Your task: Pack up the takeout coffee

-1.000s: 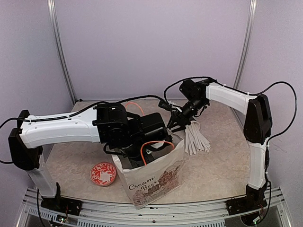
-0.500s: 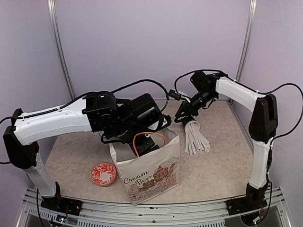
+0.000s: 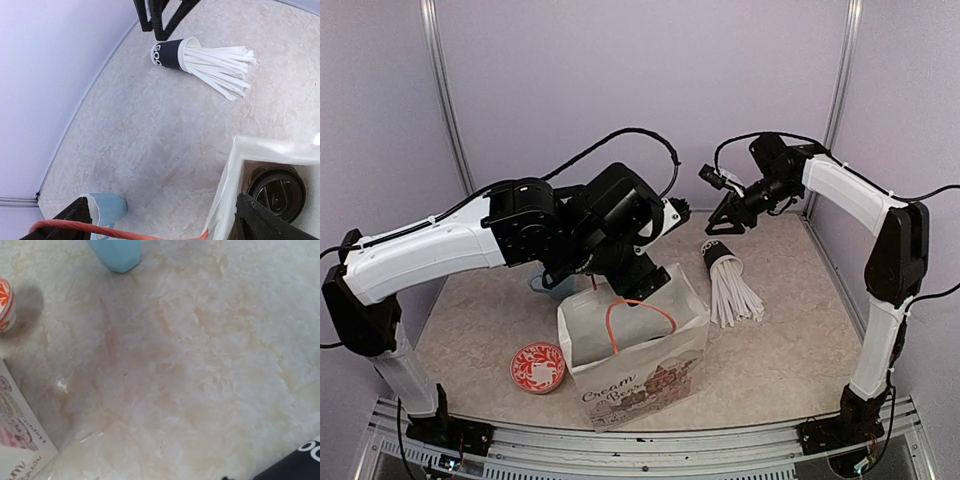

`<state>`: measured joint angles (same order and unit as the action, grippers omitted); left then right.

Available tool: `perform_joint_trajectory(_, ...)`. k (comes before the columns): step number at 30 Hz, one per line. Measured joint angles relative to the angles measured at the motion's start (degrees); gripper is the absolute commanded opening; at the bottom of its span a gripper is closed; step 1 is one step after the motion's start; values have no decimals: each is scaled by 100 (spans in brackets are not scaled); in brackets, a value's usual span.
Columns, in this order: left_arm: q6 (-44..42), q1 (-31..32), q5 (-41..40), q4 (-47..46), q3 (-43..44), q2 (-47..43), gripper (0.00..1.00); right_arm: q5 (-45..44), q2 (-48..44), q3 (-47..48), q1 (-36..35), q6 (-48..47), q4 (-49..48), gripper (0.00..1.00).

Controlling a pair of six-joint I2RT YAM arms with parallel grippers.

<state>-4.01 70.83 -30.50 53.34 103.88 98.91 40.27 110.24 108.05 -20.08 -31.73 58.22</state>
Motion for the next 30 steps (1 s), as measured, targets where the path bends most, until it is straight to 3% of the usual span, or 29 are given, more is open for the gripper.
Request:
perform_joint_trajectory(16,-981,-70,-120,-673,645,214,99,2,-269,-140,2,98,-94,51)
perform_joint_trajectory(24,-745,-63,175,-24,1213,208,99,-31,-323,-188,4,-13,-33,49)
perform_joint_trajectory(27,-662,-22,396,39,1266,103,99,-236,-455,-457,52,-98,-94,44)
perform_joint_trajectory(30,-619,76,730,22,1266,-144,99,-678,-597,-850,179,-179,-273,31)
